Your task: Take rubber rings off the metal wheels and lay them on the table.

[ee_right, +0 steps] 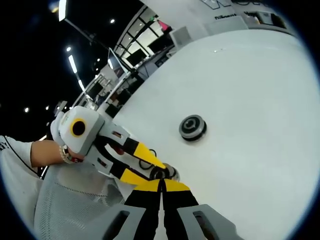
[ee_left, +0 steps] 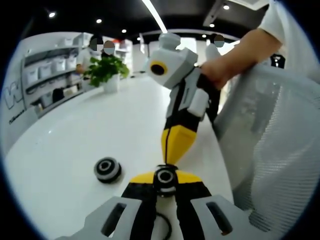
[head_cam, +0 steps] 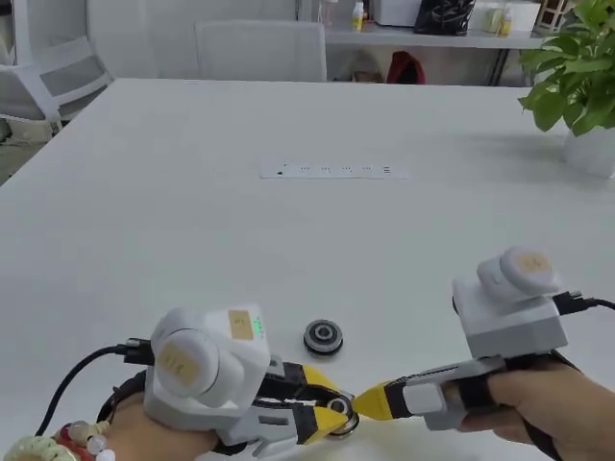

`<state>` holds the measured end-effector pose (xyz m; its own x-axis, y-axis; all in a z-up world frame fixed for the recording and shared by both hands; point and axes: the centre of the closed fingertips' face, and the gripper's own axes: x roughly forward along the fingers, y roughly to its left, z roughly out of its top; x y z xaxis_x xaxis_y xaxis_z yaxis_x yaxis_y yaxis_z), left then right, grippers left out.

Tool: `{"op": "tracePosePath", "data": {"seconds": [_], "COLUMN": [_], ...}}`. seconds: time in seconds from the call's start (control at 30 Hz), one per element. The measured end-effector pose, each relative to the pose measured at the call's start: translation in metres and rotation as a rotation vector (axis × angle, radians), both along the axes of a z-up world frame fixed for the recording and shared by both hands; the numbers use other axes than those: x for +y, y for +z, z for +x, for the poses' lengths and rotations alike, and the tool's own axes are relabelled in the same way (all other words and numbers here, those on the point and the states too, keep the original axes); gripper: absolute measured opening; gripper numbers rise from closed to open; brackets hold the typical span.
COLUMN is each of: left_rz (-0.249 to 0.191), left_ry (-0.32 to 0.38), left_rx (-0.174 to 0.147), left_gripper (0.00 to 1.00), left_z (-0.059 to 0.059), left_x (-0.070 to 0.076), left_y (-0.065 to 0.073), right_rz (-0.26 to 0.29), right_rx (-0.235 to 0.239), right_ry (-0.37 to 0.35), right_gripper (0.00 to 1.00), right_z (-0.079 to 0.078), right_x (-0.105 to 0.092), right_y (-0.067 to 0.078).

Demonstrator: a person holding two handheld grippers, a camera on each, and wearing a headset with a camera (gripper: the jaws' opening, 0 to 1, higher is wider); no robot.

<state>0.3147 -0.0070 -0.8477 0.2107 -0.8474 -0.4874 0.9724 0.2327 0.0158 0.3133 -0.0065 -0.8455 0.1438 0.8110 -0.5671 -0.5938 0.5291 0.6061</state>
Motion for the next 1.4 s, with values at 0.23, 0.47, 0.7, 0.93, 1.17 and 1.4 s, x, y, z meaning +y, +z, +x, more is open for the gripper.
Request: {"op": "tracePosePath", "data": {"seconds": [0.23,0.47,0.7,0.93,1.17,1.4], "left_rz": [-0.002,-0.001,0.014,0.031,0.000,-0.020], "left_ry": [0.000,0.006,0.025,-0.012,-0.049,-0.044], "left_rx": [-0.001,-0.001,0.021,0.046,0.043,-0.006], "left_gripper": [0.14,0.14,0.15,0.26,0.40,0.51], "left_z": [0.000,0.000,0.001,-0.005,-0.007,-0.001], "left_x": [0.000,0.000,-0.001,0.001,0.007,0.027], "left_y": [0.000,0.000,0.000,0.007,0.032,0.069], "right_rz": [0.040,0.048,0.009,-0.041,-0.029,0.002], "right_rx": [0.004,-0.008,-0.010,-0.007,-0.029,-0.044], "right_ry": [0.007,0.015,-0.009,-0.010,-0.013,-0.042], "right_gripper": [0.00,0.00,0.00,0.00,0.00,0.00], "right_z": [-0.002,-0.001,0.002,0.002,0.004,0.010], "right_x": [0.006,0.009,0.004,-0.001,-0.001,-0.005], "right_y": [0.007,0.009,0.004,-0.004,0.003,0.014]}}
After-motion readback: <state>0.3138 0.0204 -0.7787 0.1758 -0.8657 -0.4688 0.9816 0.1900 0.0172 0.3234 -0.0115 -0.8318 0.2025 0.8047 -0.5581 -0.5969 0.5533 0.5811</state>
